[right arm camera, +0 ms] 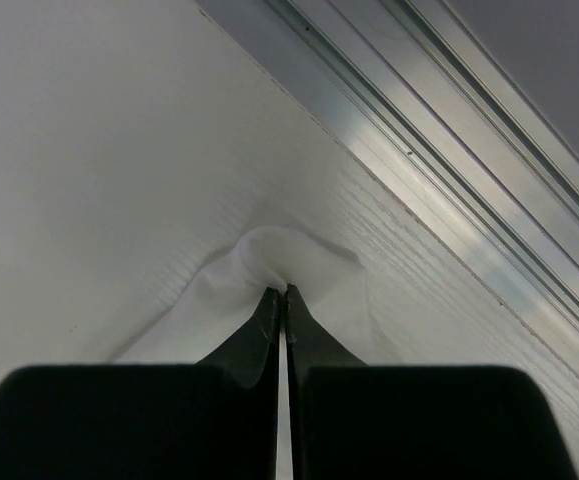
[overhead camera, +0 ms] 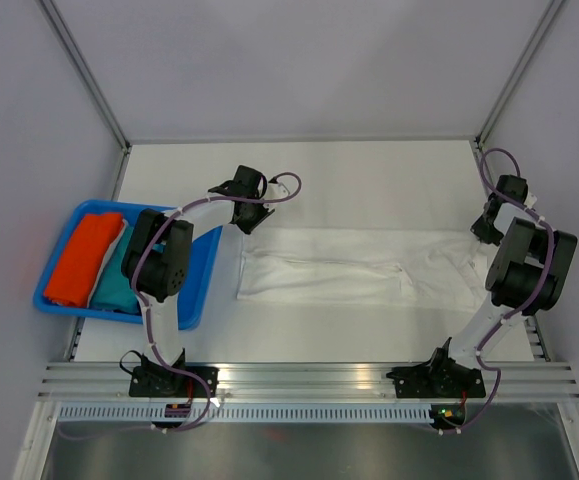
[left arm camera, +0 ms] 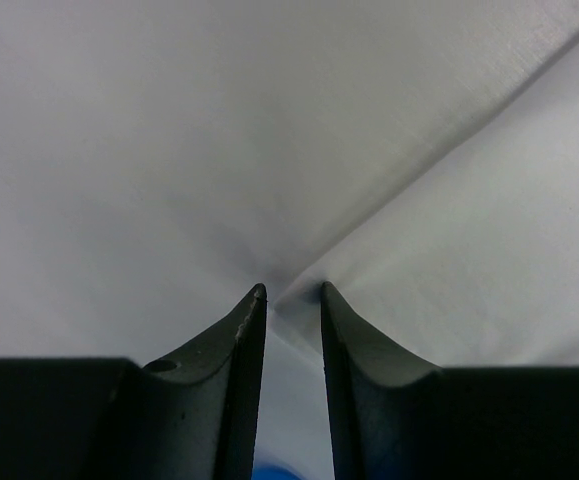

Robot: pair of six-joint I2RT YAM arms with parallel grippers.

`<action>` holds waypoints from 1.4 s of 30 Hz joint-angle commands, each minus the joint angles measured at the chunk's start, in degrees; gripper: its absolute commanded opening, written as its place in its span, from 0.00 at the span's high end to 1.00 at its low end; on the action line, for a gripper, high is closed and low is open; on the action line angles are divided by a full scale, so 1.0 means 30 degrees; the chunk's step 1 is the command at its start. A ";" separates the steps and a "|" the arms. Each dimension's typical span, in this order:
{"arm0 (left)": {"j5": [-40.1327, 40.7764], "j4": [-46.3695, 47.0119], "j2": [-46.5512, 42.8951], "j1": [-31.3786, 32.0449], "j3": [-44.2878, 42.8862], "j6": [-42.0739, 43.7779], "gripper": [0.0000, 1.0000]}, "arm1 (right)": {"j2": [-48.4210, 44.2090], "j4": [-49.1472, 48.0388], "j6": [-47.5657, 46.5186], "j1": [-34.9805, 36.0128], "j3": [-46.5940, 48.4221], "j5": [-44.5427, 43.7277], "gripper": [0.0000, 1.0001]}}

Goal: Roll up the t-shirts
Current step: Fold the tshirt

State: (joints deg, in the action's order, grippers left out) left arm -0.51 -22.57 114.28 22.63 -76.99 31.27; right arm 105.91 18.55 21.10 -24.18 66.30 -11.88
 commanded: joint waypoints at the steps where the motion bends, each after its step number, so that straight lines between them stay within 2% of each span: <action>1: 0.0083 -0.0593 0.1253 -0.0015 0.0234 -0.0783 0.66 | 0.0497 -0.0704 -0.0384 -0.0258 0.1013 -0.0669 0.99; 3: 0.0083 -0.0593 0.1253 -0.0015 0.0234 -0.0783 0.66 | 0.0760 -0.0587 -0.0734 -0.0259 0.1393 -0.0640 0.94; 4: 0.0083 -0.0593 0.1253 -0.0015 0.0234 -0.0754 0.67 | 0.0907 -0.0180 -0.0967 -0.0259 0.1569 -0.0553 0.84; 7: 0.0083 -0.0593 0.1282 -0.0015 0.0176 -0.0696 0.67 | 0.1143 0.0583 -0.1555 -0.0229 0.2244 -0.0435 0.73; 9: 0.0054 -0.0593 0.1311 -0.0044 0.0117 -0.0637 0.67 | 0.0414 0.0557 -0.1614 -0.0200 0.2070 -0.0726 0.69; 11: 0.0552 -0.0622 0.1253 -0.0015 0.0059 -0.0578 0.67 | -0.0874 0.0672 -0.1614 -0.0025 0.1835 -0.1194 0.60; 15: 0.0435 -0.0680 0.0551 -0.0015 -0.0350 -0.0607 0.67 | -0.2954 0.2922 -0.0507 0.0706 0.1806 -0.4323 0.58; 18: 0.0260 -0.0798 -0.0268 -0.0015 -0.0527 -0.0579 0.67 | -0.5092 0.3106 0.0346 0.0942 0.0112 -0.3165 0.59; 24: -0.2345 -0.2521 -0.2959 0.0276 0.0055 -0.0110 0.66 | -0.9399 0.3514 0.1403 0.0942 -0.3816 -0.0875 0.78; 28: -0.2495 -0.2819 -0.4340 0.1243 0.1754 0.0358 0.69 | -1.1450 0.4189 0.1900 0.0942 -0.5369 0.0263 0.92; 31: -0.2553 -0.2819 -0.4520 0.1508 0.2839 0.0476 0.70 | -1.1253 0.4015 0.2603 0.0942 -0.6890 0.1643 0.99; 38: -0.0359 -0.1943 -0.2415 0.0777 0.4217 0.0184 0.73 | -0.8997 0.1497 0.3688 0.0797 -0.9032 0.1733 1.00; 42: -0.0356 -0.1999 -0.2027 0.0718 0.4540 0.0300 0.74 | -0.6860 0.0354 0.3513 0.0679 -0.9006 0.0974 1.00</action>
State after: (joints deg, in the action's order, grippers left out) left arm -4.29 -27.57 104.92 25.28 -65.80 31.31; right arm 81.17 24.36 30.48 -21.61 39.94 -7.35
